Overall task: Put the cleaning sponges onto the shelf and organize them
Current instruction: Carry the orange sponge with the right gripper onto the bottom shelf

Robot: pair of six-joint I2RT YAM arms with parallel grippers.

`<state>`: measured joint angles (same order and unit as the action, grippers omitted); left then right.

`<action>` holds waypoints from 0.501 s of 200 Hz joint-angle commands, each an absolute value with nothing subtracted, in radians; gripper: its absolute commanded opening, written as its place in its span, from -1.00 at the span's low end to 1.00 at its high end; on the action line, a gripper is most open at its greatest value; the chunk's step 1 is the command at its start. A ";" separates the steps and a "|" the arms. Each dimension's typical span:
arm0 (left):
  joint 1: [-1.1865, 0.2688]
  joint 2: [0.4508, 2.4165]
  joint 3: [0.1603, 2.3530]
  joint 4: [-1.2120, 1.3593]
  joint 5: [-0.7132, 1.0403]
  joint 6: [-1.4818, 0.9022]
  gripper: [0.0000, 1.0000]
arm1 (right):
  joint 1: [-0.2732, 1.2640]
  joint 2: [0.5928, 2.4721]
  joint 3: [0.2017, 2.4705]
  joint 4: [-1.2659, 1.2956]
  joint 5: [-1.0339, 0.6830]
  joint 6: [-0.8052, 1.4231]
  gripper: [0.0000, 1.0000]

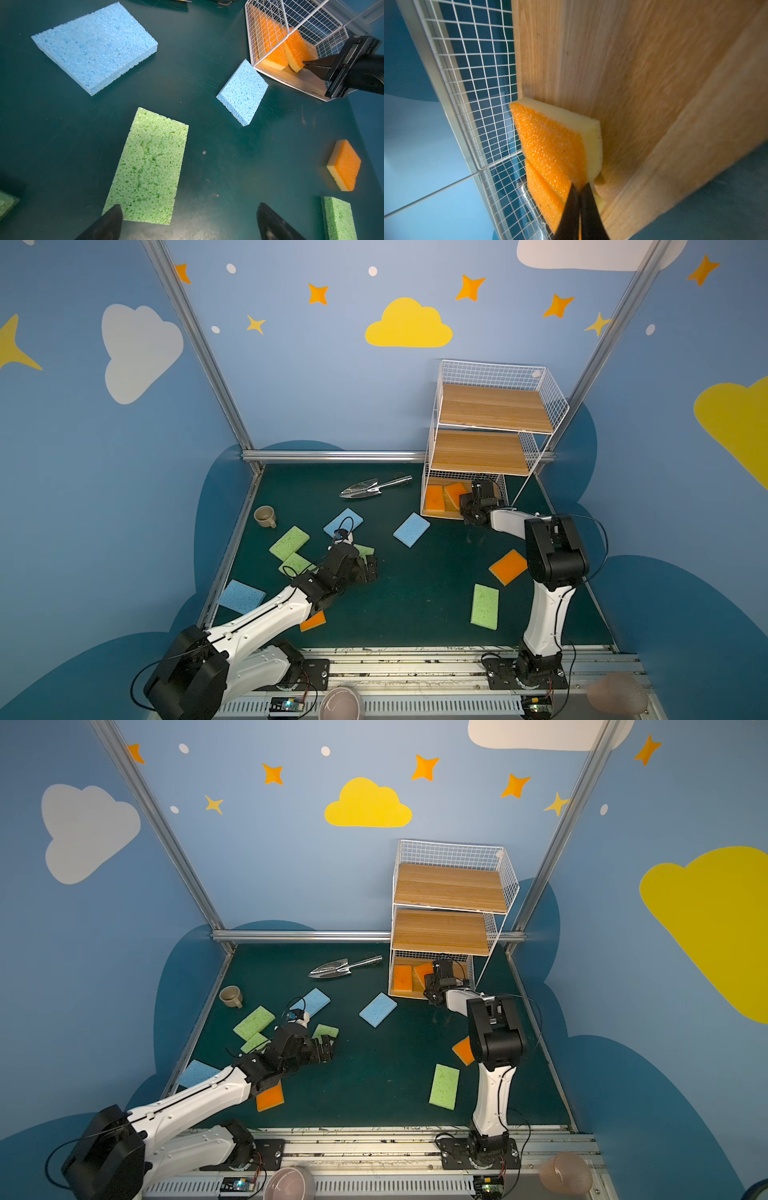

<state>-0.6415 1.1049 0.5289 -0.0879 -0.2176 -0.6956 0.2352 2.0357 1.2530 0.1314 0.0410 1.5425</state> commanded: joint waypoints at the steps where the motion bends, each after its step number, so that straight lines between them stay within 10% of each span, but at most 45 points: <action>1: -0.638 1.086 0.510 -0.089 -0.226 -0.689 0.99 | 0.246 2.056 1.259 0.149 0.000 1.520 -1.00; 100: -0.640 0.998 0.484 -0.129 -0.229 -0.703 1.00 | 0.276 2.032 1.156 0.232 -0.059 1.536 -1.00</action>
<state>-0.6415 1.0241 0.5026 -0.1032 -0.2180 -0.7036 0.2577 2.0377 1.1942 0.2173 -0.0120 1.5372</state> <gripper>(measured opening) 0.997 0.048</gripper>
